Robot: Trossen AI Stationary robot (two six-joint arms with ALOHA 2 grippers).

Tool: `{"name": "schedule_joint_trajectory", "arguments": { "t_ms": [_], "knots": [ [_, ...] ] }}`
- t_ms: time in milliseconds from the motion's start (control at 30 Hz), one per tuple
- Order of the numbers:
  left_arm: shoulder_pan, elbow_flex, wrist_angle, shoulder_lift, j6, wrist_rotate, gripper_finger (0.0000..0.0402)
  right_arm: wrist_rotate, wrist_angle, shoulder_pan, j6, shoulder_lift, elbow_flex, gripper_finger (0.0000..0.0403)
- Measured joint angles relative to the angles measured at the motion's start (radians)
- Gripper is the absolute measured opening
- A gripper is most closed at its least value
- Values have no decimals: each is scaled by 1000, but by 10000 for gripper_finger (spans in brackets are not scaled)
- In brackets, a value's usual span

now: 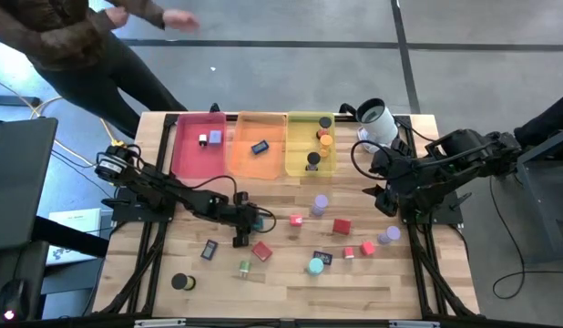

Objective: Pick & Place Office items
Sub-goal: Put the light blue digital clock into the orange bin

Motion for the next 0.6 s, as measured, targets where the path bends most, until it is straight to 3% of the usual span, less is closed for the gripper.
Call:
{"name": "schedule_joint_trajectory", "arguments": {
  "t_ms": [367, 600],
  "knots": [
    [-18, 0, -18, -75, -111, 10, 133, -4, 0, 0, -56, 0, 0, 266],
    [-16, 118, -322, -247, -207, -37, 133, -4, 0, 0, -100, 0, 0, 266]
  ]
}}
